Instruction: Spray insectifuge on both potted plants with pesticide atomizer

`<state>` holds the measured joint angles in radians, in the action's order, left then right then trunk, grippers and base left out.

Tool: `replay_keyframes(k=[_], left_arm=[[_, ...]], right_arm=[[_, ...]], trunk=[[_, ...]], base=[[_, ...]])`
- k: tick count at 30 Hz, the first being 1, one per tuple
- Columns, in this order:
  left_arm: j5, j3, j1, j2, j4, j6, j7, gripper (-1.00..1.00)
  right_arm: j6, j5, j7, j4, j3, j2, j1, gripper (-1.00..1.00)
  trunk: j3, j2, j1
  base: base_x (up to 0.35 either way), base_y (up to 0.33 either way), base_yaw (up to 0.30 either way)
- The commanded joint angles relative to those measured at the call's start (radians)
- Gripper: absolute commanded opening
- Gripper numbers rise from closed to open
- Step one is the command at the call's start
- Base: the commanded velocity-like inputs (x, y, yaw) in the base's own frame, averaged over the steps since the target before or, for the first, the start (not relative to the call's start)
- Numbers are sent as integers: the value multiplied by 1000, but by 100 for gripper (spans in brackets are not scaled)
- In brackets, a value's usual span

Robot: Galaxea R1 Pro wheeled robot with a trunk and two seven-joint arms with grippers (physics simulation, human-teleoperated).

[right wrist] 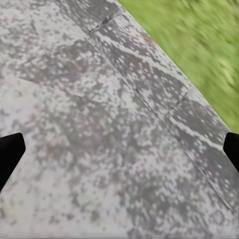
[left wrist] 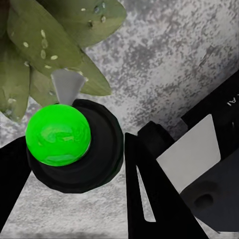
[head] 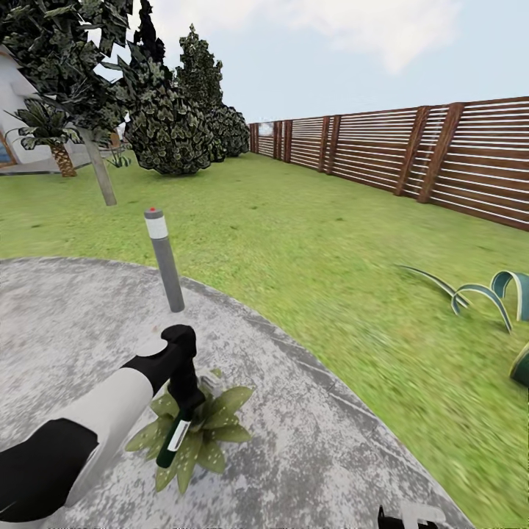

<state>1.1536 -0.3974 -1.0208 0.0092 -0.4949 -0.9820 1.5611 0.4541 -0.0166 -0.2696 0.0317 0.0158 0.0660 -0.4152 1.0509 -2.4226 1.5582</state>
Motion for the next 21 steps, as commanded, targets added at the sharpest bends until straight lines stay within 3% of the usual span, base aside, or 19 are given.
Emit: replay_keyframes(k=[1,8,21], left_arm=[[6,-5,-1,2,-2,-10,10,-100],[8,-5,-1,7,-2,-10,10,-100],[9,-3,0,15,-2,-10,10,-100]], right_arm=[[4,-2,0,-1,1,0,-1,100],[4,-1,0,-1,1,0,-1,100],[3,0,0,-1,1,0,-1,100]], trunk=[[1,0,0],[1,0,0],[1,0,0]], base=[[-196,62,0],[-283,107,0],[-247,234,0]])
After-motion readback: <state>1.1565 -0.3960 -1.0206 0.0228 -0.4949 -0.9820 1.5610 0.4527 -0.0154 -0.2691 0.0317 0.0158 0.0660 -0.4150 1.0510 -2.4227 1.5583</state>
